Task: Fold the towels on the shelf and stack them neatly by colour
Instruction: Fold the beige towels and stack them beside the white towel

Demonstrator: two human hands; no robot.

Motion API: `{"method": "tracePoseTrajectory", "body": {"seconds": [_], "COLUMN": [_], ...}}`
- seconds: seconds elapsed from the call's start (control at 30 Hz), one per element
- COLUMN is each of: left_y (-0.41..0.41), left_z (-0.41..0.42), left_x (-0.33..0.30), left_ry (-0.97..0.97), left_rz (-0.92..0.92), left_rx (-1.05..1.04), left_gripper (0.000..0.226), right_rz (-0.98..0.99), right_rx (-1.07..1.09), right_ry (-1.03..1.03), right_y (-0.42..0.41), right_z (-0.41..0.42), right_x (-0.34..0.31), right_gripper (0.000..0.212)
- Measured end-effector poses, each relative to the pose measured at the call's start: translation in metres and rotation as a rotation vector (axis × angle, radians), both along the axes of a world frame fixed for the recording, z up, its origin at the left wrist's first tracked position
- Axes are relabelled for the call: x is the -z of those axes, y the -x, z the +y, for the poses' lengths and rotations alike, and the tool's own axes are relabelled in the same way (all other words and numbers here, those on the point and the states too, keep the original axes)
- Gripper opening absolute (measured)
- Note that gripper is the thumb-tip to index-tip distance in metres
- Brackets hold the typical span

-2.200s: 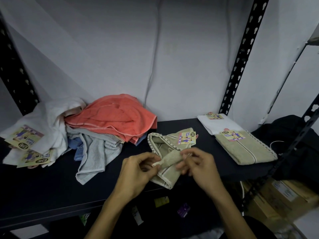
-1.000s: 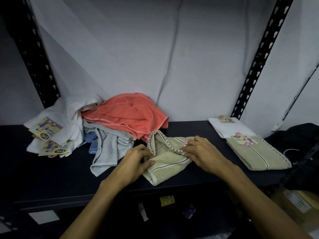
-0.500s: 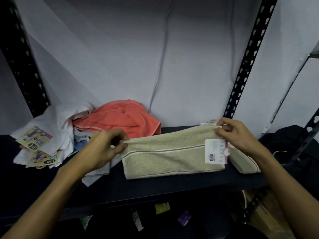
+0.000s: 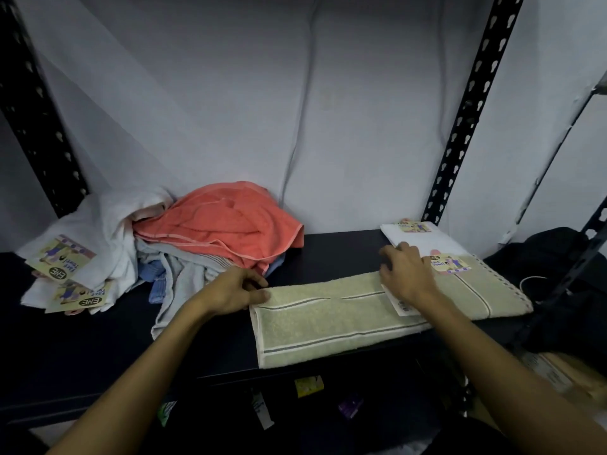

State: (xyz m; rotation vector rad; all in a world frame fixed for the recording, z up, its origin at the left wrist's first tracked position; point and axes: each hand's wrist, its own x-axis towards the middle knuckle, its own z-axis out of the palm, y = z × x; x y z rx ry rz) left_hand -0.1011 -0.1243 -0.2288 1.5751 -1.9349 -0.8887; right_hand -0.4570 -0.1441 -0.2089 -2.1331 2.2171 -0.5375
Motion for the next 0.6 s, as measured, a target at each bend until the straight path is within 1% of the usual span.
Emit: {"method": "tracePoseTrajectory", "body": {"seconds": [0.03,0.1,0.17,0.23,0.33,0.43,0.47,0.53,0.57,0.6], "left_y": [0.002,0.006,0.006,0.005,0.012,0.033,0.041,0.051,0.053,0.055], "left_z": [0.001,0.005,0.008,0.013,0.031,0.052,0.057,0.066,0.068,0.067], "left_x": [0.001,0.003,0.002,0.0,-0.001,0.0,-0.002,-0.012,-0.018,-0.023], "left_ry": [0.047,0.112,0.111,0.062,-0.037,-0.038,-0.051,-0.15,-0.205,-0.217], "left_rz": [-0.047,-0.095,-0.059,0.013,0.079,-0.008,-0.031,-0.03,-0.033,-0.06], "left_rx": [0.011,0.013,0.007,0.015,0.013,0.025,0.05,0.144,0.203,0.242], "left_gripper": [0.017,0.014,0.011,0.014,0.025,0.03,0.031,0.03,0.03,0.03], "right_rz": [-0.007,-0.03,0.034,0.028,0.036,0.123,0.192,0.284,0.245,0.16], "right_rx": [0.013,-0.02,-0.109,-0.199,-0.334,-0.457,-0.464,-0.401,-0.344,-0.28], "right_ry": [-0.014,-0.139,-0.223,-0.232,-0.209,-0.171,-0.135,-0.023,0.036,0.094], "right_y": [-0.012,-0.034,-0.041,-0.033,-0.016,-0.01,-0.009,-0.014,-0.019,-0.024], "right_z": [0.006,0.017,0.02,0.009,-0.017,-0.037,-0.043,-0.049,-0.044,-0.035], "right_x": [0.006,0.021,0.041,0.048,0.045,0.035,0.033,0.025,0.021,0.019], "right_gripper": [0.029,0.035,0.048,0.057,0.061,0.074,0.077,0.074,0.07,0.064]}}
